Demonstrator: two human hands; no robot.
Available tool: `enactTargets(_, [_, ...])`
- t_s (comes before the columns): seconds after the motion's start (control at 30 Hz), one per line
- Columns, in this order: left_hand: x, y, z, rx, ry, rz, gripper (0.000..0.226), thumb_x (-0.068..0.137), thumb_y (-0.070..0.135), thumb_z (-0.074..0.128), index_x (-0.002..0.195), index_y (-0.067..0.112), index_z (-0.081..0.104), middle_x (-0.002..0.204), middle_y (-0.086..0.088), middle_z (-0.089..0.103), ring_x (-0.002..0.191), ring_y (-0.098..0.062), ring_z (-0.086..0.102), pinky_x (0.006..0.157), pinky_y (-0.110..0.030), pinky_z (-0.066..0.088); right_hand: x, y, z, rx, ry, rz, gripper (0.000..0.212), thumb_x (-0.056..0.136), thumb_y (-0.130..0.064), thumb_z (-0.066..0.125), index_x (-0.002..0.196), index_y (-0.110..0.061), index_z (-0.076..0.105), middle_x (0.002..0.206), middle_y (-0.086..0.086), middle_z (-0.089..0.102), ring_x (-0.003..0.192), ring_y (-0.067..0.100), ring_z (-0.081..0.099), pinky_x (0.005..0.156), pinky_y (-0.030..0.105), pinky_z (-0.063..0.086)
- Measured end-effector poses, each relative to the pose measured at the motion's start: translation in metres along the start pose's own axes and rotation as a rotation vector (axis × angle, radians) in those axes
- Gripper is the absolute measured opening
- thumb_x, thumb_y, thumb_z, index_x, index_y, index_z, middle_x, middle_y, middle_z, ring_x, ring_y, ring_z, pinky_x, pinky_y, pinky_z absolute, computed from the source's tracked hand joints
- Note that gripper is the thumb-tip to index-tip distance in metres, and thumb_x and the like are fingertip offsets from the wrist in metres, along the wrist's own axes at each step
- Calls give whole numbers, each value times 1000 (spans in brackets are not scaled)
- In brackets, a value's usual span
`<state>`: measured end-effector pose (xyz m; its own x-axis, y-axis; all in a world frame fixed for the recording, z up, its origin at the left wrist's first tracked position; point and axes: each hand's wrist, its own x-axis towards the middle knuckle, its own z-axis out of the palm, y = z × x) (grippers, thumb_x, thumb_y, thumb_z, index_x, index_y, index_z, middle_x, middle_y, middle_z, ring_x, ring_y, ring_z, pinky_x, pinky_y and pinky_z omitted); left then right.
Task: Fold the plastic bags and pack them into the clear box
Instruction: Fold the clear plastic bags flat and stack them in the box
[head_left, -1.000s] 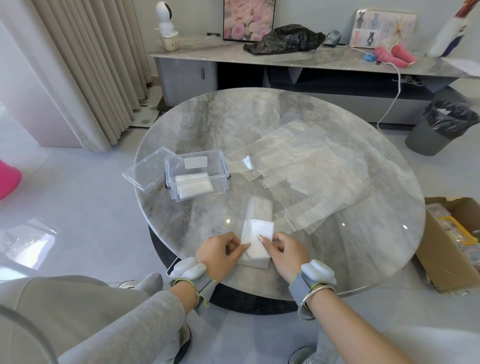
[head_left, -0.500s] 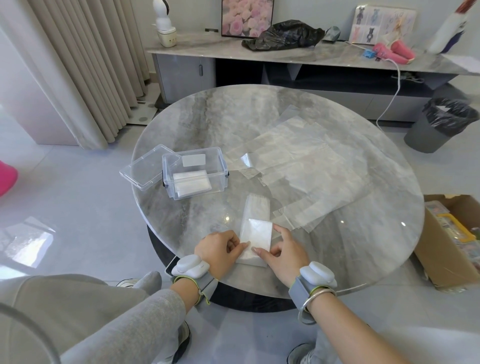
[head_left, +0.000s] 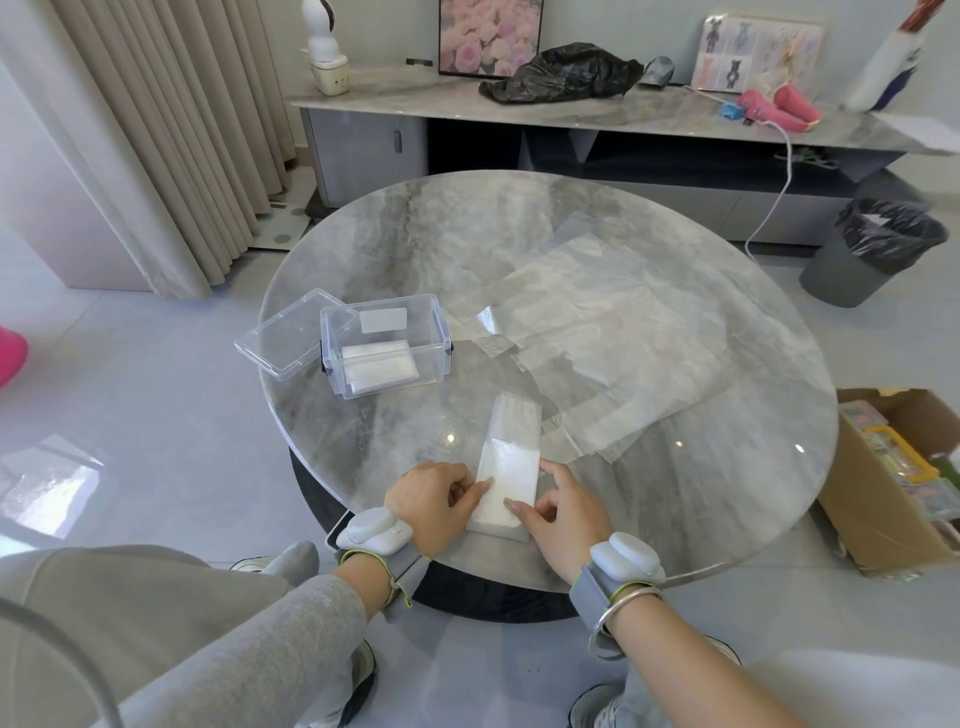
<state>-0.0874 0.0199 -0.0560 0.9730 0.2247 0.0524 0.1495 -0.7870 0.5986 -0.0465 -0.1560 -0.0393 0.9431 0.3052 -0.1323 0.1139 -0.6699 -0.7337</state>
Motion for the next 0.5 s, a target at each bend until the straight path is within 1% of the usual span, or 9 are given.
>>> enactTargets(0.03, [1, 0, 0, -19, 10, -13, 42, 93, 50, 56, 66, 17, 60, 56, 11, 49, 55, -4, 44, 52, -16, 31, -1, 1, 0, 9, 0, 2, 56, 84, -39, 70, 132, -23, 46, 67, -4, 67, 70, 9, 60, 74, 25, 47])
enactTargets(0.1, [2, -1, -1, -48, 27, -30, 51, 90, 57, 47, 64, 16, 62, 58, 8, 52, 56, -5, 45, 52, -18, 32, -1, 2, 0, 24, -7, 7, 55, 84, -37, 71, 131, -23, 47, 68, -4, 67, 69, 8, 61, 72, 24, 47])
enactTargets(0.17, [2, -2, -2, -52, 10, -20, 52, 86, 58, 42, 63, 17, 62, 60, 8, 54, 58, -6, 45, 54, -19, 33, -1, 3, 0, 32, -14, 11, 54, 83, -36, 72, 130, -23, 48, 68, -4, 67, 70, 8, 60, 70, 23, 46])
enactTargets(0.23, [1, -3, -4, -28, -20, 15, 48, 89, 57, 48, 64, 19, 61, 63, 10, 53, 62, -5, 45, 56, -18, 34, -1, 3, 0, 34, -19, 15, 53, 82, -37, 73, 128, -25, 49, 69, -6, 65, 71, 8, 60, 70, 23, 46])
enactTargets(0.3, [0, -3, -6, 10, -42, 54, 40, 93, 50, 56, 66, 21, 60, 65, 12, 51, 66, -4, 43, 57, -14, 32, -1, 3, 0, 18, -21, 19, 50, 81, -38, 73, 125, -27, 50, 71, -8, 62, 74, 8, 58, 71, 25, 46])
enactTargets(0.4, [-1, -3, -8, 39, -61, 82, 35, 94, 46, 56, 72, 20, 62, 69, 13, 50, 73, -6, 44, 59, -9, 29, -2, 4, 1, 32, -12, 48, 47, 81, -37, 74, 122, -27, 53, 71, -9, 60, 73, 7, 56, 70, 25, 47])
enactTargets(0.5, [-5, -2, -8, 43, -54, 85, 34, 95, 46, 55, 77, 19, 66, 73, 12, 52, 78, -7, 45, 60, -11, 31, -4, 6, 2, 58, -25, 77, 50, 80, -36, 75, 123, -25, 53, 70, -9, 62, 69, 5, 58, 64, 20, 42])
